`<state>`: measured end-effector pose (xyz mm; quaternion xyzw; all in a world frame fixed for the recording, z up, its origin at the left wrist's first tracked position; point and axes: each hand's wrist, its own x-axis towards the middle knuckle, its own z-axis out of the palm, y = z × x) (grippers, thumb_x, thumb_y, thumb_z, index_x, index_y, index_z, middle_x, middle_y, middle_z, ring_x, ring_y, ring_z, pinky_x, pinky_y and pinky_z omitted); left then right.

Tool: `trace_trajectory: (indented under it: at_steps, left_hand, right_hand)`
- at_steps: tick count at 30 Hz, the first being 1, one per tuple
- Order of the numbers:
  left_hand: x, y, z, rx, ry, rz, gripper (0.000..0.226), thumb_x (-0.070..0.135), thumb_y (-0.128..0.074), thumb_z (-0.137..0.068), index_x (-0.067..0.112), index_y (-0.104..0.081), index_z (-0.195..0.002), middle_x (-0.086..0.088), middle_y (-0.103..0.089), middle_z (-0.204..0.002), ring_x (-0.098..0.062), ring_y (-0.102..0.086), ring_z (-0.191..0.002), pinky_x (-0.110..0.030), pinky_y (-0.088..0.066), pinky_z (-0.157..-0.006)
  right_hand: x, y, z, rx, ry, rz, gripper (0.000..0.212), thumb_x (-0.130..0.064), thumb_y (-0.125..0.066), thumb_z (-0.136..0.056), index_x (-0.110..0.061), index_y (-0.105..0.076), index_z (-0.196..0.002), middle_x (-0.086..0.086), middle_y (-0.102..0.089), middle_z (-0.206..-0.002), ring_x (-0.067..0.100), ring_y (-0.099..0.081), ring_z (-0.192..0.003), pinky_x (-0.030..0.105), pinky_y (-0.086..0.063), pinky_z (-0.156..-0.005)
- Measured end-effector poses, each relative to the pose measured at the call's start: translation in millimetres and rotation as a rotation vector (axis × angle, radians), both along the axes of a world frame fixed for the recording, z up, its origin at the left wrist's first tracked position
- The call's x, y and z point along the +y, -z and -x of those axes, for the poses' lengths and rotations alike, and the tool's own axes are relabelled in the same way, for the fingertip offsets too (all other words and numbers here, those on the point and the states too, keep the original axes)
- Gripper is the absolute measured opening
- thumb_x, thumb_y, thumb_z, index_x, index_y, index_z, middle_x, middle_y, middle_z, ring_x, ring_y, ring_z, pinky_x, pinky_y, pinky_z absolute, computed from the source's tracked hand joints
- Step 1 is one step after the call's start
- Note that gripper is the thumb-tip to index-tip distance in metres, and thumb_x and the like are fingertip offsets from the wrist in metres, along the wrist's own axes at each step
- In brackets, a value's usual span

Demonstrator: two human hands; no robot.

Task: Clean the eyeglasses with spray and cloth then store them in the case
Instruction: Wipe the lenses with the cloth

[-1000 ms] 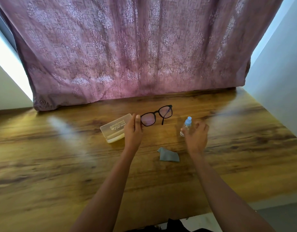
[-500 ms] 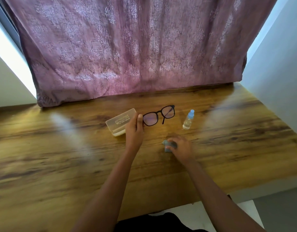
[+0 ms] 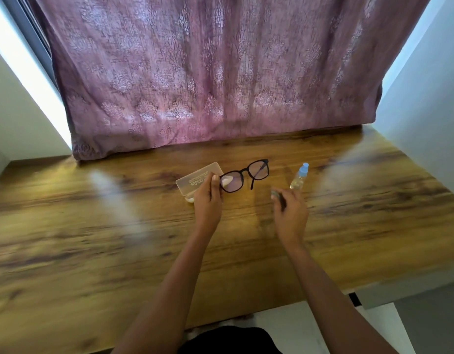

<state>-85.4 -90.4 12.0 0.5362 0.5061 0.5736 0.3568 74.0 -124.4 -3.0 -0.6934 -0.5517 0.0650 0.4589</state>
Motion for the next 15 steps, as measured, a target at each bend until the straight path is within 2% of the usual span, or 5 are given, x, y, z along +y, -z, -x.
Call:
trace_trajectory:
  at_steps: [3, 6, 8, 11, 15]
  left_hand:
    - [-2, 0, 3, 0.004, 0.007, -0.009, 0.034, 0.023, -0.033, -0.100, 0.014, -0.046, -0.070, 0.001, -0.044, -0.057, -0.007, -0.038, -0.048, -0.022, -0.031, -0.047]
    - [-4, 0, 4, 0.014, 0.015, -0.030, 0.038, 0.030, -0.034, -0.097, 0.005, -0.048, -0.073, 0.001, -0.044, -0.058, -0.010, -0.039, -0.051, -0.026, -0.033, -0.051]
    - [-6, -1, 5, 0.045, 0.016, -0.052, 0.038, 0.034, -0.033, -0.094, 0.006, -0.048, -0.073, 0.003, -0.044, -0.059, -0.011, -0.040, -0.055, -0.027, -0.033, -0.054]
    - [-9, -5, 4, 0.081, 0.023, -0.076, 0.033, 0.032, -0.033, -0.094, 0.013, -0.046, -0.071, 0.007, -0.045, -0.061, -0.003, -0.040, -0.056, -0.020, -0.032, -0.054]
    - [-11, -4, 7, 0.031, 0.027, -0.057, 0.029, 0.033, -0.033, -0.093, 0.019, -0.046, -0.071, 0.008, -0.046, -0.063, -0.004, -0.040, -0.058, -0.025, -0.034, -0.057]
  right_hand:
    - [-4, -39, 20, 0.085, -0.072, -0.207, 0.022, -0.011, -0.063, -0.084, -0.010, -0.063, -0.106, -0.007, -0.057, -0.097, 0.002, -0.052, -0.085, 0.004, -0.039, -0.072]
    - [-8, -58, 42, 0.122, -0.163, -0.247, 0.020, -0.014, -0.068, -0.081, -0.011, -0.062, -0.100, -0.010, -0.060, -0.093, -0.003, -0.053, -0.083, 0.002, -0.040, -0.072]
    - [-8, -59, 55, 0.047, -0.235, -0.249, 0.015, -0.015, -0.067, -0.081, -0.011, -0.062, -0.095, -0.007, -0.062, -0.089, 0.001, -0.055, -0.081, 0.008, -0.043, -0.070]
    - [-6, -49, 66, -0.083, -0.248, -0.228, 0.012, -0.013, -0.067, -0.081, -0.009, -0.063, -0.092, 0.002, -0.064, -0.090, 0.011, -0.058, -0.084, 0.018, -0.046, -0.074]
    - [-12, -43, 72, -0.205, -0.259, -0.275, 0.013, -0.007, -0.067, -0.080, -0.005, -0.068, -0.093, 0.006, -0.063, -0.090, 0.010, -0.055, -0.086, 0.014, -0.040, -0.081]
